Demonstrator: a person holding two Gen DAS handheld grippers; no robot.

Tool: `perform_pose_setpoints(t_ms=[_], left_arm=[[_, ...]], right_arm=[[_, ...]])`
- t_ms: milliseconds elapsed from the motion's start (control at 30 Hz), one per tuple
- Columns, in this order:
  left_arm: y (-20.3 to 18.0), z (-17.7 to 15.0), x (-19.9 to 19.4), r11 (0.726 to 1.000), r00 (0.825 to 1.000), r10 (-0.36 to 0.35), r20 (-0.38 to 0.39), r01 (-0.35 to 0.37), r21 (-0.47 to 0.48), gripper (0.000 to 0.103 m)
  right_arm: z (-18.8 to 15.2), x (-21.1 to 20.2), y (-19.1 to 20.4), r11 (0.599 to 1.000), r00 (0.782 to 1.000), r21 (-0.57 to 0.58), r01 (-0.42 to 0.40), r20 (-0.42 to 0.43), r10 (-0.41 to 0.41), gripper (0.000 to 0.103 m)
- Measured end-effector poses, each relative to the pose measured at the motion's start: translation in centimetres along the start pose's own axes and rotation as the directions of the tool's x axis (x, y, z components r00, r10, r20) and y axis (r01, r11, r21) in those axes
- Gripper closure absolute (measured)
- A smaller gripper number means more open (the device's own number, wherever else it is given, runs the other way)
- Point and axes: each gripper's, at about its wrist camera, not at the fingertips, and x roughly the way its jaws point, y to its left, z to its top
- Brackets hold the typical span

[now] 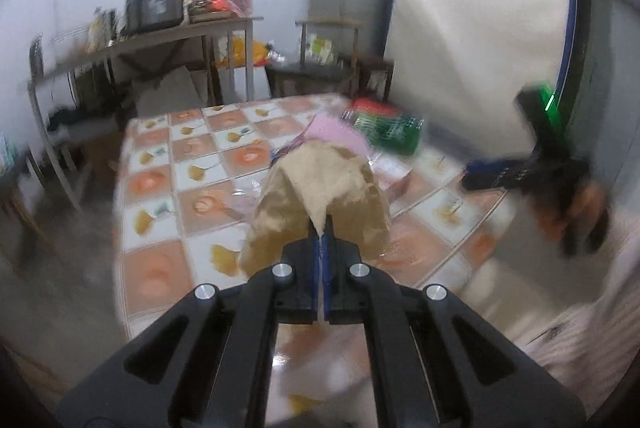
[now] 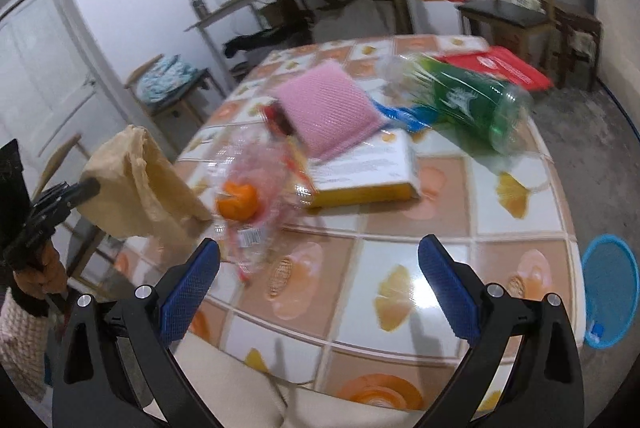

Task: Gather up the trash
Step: 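Lift the tan cloth with the left tool while the right tool grasps the plastic bag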

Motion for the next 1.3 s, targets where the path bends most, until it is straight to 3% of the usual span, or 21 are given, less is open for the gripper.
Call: perform_pose_setpoints(t_ms=[67, 133, 233, 300, 400, 567, 767, 900, 1000, 1133, 1267, 1300], left_arm=[[0.6, 0.0, -1.7, 0.995, 0.996, -0.048, 0.068, 0.054, -0.085, 0.103], [1.3, -0.4, -2.5, 0.986, 0.993, -0.048, 0.104, 0.064, -0.154, 0.103], [2.7, -1.6, -1.5, 0.972, 0.996, -0.014, 0.089, 0.035, -0.231, 0.103], [4.2, -3.3, -0.1, 0.946, 0.998, -0.021, 0.065, 0.041, -0.323, 0.103], [6.2, -5.7, 1.8, 0.908, 1.000, 0.006, 0.020, 0.003, -0.419, 0.103], [9.3, -9.1, 3.7, 0.836, 0.999, 0.036, -0.018, -0.040, -0.548, 0.103], [10.7, -10.4, 4.4, 0.817, 0.993, 0.097, -0.062, -0.115, -0.566, 0.103], [11.4, -11.2, 4.1, 0.805, 0.989, 0.124, -0.082, -0.149, -0.574, 0.103], [11.9, -11.8, 3.4, 0.795, 0.988, 0.131, -0.079, -0.152, -0.587, 0.094], [12.6, -11.6, 1.8, 0.786, 0.987, 0.157, -0.035, -0.147, -0.601, 0.072], [12.7, -10.3, 1.0, 0.803, 0.986, 0.166, 0.012, -0.128, -0.582, 0.041], [12.8, -9.9, 1.3, 0.809, 0.986, 0.168, 0.002, -0.136, -0.571, 0.038]], right_arm=[[0.3, -0.1, 0.9, 0.999, 1.000, -0.037, -0.025, 0.012, 0.026, 0.007], [0.5, 0.0, 1.9, 0.996, 0.998, -0.068, -0.056, 0.020, 0.058, 0.007], [0.9, 0.4, 3.4, 0.990, 0.994, -0.098, -0.101, 0.022, 0.104, 0.007], [1.1, 1.0, 4.7, 0.983, 0.990, -0.115, -0.141, 0.011, 0.143, 0.013], [1.2, 1.9, 6.7, 0.971, 0.980, -0.132, -0.198, -0.020, 0.197, 0.025], [1.5, 5.5, 10.9, 0.941, 0.954, -0.170, -0.294, -0.117, 0.277, 0.053], [1.2, 11.6, 15.3, 0.926, 0.934, -0.202, -0.319, -0.231, 0.272, 0.082], [-0.1, 15.3, 17.0, 0.930, 0.927, -0.224, -0.292, -0.307, 0.217, 0.092], [-1.0, 17.2, 17.7, 0.931, 0.915, -0.232, -0.280, -0.357, 0.186, 0.094], [-1.4, 17.7, 18.5, 0.927, 0.918, -0.260, -0.269, -0.362, 0.164, 0.095], [-1.4, 17.7, 18.5, 0.928, 0.916, -0.256, -0.270, -0.364, 0.166, 0.095], [-1.4, 17.8, 18.5, 0.928, 0.917, -0.256, -0.270, -0.364, 0.166, 0.095]])
